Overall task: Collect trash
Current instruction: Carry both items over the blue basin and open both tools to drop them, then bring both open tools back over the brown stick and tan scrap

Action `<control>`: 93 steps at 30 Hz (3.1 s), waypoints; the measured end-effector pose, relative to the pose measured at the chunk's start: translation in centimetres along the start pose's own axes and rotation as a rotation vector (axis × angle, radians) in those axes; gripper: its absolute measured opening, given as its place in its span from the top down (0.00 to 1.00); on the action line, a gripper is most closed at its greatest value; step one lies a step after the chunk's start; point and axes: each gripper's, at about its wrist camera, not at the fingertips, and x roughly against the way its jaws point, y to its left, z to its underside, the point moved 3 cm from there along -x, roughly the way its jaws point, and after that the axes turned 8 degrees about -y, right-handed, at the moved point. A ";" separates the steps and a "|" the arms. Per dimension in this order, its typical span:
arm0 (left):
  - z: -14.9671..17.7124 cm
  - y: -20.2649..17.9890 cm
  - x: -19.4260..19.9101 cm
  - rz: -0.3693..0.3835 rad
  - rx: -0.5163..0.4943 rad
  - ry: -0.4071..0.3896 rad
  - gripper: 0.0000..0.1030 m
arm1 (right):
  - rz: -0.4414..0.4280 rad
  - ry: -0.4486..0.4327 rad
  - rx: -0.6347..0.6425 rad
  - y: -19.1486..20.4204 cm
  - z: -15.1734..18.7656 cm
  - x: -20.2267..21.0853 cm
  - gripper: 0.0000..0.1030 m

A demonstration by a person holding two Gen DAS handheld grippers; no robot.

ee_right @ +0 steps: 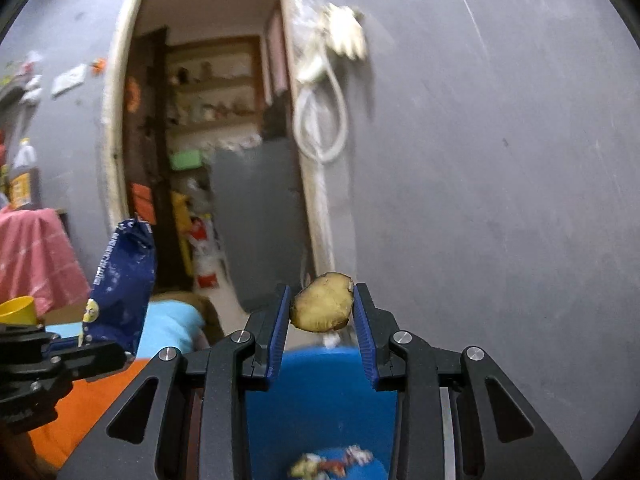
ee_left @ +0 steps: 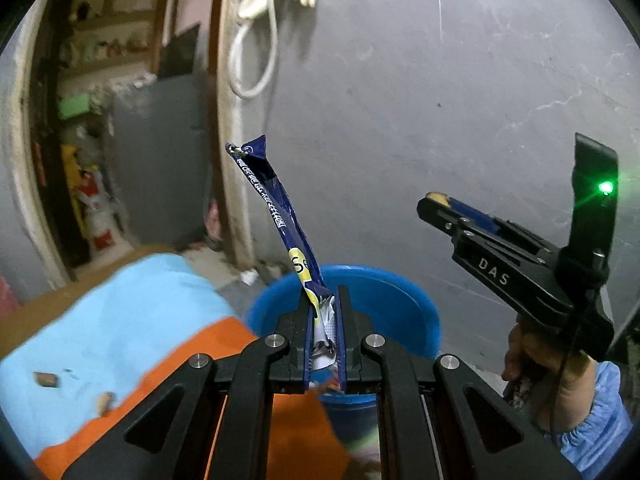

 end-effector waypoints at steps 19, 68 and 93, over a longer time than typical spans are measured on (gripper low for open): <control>4.2 0.4 -8.3 0.067 0.131 0.262 0.93 | -0.010 0.277 -0.059 -3.2 4.4 -2.9 0.71; 1.6 3.8 -2.3 -0.148 0.195 0.081 0.50 | -0.020 0.232 -0.114 -3.2 3.7 -3.7 0.34; -0.2 11.0 13.9 -0.655 0.227 -0.311 0.02 | -0.231 -0.256 -0.051 7.1 -1.3 2.3 0.00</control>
